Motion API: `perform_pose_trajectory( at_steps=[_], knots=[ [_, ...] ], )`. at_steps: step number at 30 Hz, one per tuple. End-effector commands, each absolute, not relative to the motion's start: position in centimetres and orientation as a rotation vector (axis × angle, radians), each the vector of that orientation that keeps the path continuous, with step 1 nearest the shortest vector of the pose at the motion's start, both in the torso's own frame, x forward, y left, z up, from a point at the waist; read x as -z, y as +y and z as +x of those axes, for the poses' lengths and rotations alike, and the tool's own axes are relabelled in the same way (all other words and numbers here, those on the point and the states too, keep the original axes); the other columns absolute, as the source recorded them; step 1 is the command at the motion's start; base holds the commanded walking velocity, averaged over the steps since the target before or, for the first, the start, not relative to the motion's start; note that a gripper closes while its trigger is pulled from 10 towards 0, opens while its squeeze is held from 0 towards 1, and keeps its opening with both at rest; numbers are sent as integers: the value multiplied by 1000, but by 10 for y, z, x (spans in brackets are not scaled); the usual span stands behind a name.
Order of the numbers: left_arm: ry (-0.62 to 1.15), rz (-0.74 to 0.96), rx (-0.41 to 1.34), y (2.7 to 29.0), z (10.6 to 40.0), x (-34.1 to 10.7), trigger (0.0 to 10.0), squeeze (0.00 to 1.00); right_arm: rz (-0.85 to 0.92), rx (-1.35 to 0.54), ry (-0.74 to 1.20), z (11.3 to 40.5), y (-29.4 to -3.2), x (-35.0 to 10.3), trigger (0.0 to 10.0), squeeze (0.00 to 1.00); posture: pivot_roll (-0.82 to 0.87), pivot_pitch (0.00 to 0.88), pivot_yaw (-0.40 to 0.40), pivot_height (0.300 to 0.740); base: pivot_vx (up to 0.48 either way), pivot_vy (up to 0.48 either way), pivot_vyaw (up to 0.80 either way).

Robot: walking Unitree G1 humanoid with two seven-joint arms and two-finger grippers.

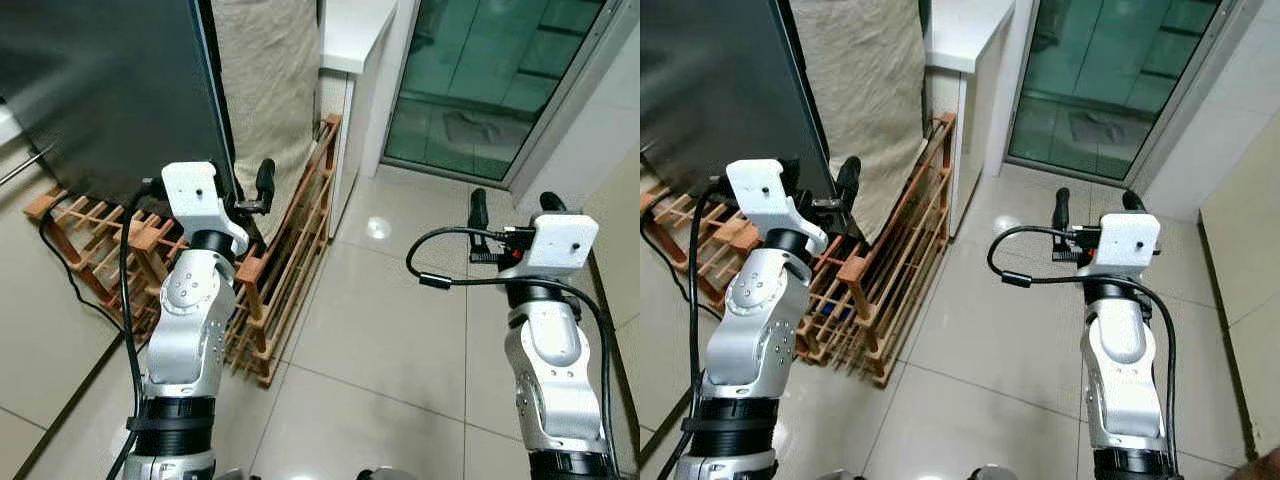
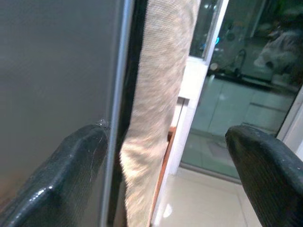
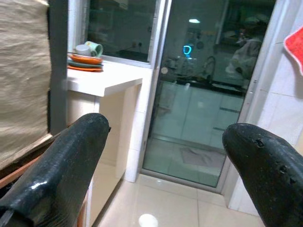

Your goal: Restocking fridge

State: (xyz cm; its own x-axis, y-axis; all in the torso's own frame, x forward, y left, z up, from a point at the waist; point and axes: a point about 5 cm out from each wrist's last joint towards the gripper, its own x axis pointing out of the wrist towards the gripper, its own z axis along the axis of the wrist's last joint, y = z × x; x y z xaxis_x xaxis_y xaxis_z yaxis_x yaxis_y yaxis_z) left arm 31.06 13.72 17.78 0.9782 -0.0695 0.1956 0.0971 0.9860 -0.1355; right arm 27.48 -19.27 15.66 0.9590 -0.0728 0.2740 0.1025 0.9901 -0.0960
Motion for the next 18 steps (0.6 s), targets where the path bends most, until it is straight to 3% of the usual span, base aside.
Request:
perform_pose_trajectory(
  at_steps=[1, 8, 12, 16, 18],
  knots=[
    [-176, -151, 81, 136, 313, -178, 10000, 0, -106, 84, -275, 277, -194, -159, 10000, 67, -143, 0, -18, 740, 0, 0, 0],
    [-199, -174, 57, 144, 308, -173, 10000, 0, -86, 135, -307, 275, -201, -165, 10000, 71, -132, 0, -40, 740, 0, 0, 0],
    [-203, -46, 79, 172, 264, -160, 10000, 0, -129, 142, -273, 240, -213, -160, 10000, 75, -118, 0, -59, 740, 0, 0, 0],
    [-161, -67, 37, 178, 251, -152, 10000, 0, -173, 103, -222, 222, -213, -147, 10000, 75, -107, 0, -75, 740, 0, 0, 0],
    [-178, -168, -32, 170, 257, -160, 10000, 0, -192, 111, -244, 225, -213, -151, 10000, 75, -111, 0, -77, 740, 0, 0, 0]
  ],
)
